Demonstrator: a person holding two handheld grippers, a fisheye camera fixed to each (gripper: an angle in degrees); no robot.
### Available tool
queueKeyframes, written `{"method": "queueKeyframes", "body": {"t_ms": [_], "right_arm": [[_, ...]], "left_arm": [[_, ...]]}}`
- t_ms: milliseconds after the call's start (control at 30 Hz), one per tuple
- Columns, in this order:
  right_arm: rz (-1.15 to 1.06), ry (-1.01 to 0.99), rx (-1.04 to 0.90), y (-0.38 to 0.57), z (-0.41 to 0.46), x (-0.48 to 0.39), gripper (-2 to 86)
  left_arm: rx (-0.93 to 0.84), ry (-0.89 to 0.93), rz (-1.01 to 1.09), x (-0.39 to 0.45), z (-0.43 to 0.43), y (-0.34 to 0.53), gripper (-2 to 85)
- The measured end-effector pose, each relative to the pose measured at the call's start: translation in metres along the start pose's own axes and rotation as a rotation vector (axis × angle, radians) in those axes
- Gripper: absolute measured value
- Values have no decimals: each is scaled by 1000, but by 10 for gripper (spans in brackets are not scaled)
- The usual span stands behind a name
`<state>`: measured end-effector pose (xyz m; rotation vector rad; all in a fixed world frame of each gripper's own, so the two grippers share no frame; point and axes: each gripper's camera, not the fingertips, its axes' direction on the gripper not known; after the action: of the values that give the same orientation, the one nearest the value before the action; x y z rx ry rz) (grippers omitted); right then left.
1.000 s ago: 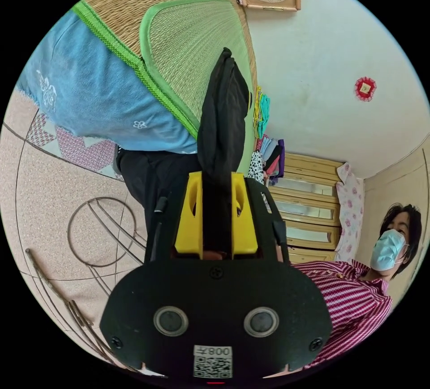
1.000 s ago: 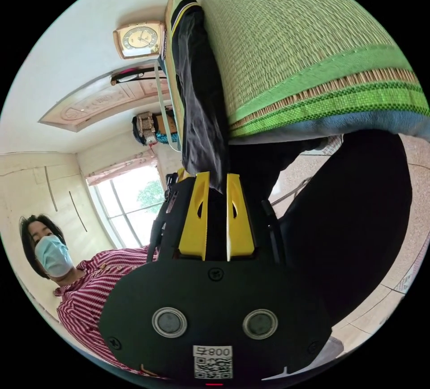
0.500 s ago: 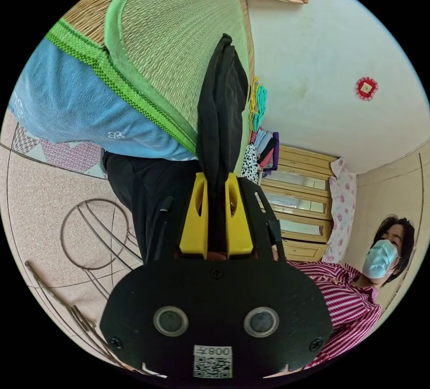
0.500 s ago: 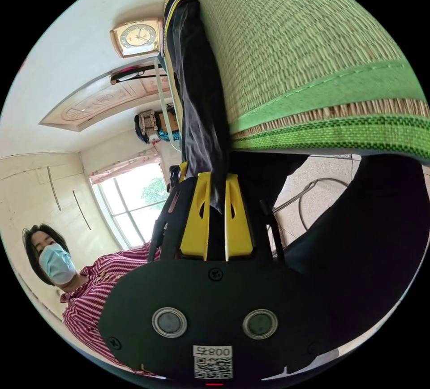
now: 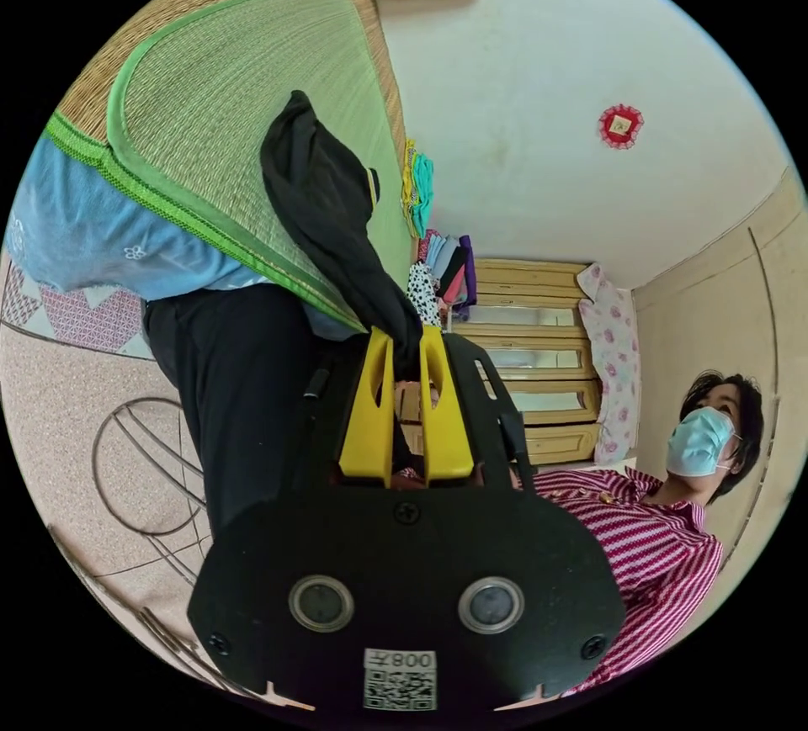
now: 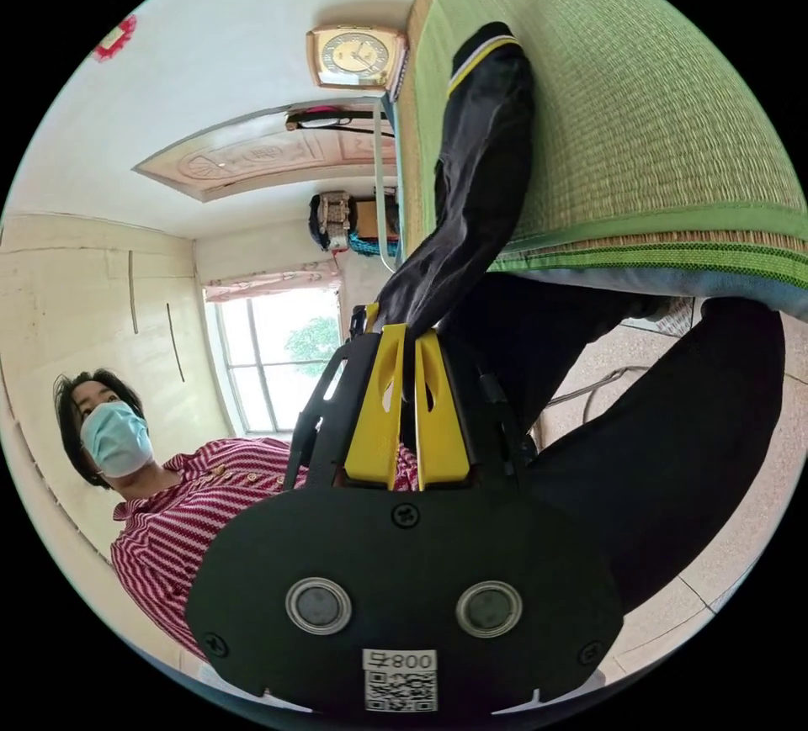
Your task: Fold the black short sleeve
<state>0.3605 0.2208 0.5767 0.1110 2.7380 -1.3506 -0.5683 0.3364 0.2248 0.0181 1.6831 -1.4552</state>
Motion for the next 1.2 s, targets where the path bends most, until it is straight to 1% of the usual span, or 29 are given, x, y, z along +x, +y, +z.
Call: {"method": "queueKeyframes", "body": {"t_ms": [567, 1200], "right_arm": [[-217, -74, 95, 111, -14, -38, 7], [-399, -99, 215, 203, -7, -69, 7]], "left_arm": [[-37, 115, 200, 55, 43, 79, 56], [-103, 232, 340, 61, 106, 132, 53]]}}
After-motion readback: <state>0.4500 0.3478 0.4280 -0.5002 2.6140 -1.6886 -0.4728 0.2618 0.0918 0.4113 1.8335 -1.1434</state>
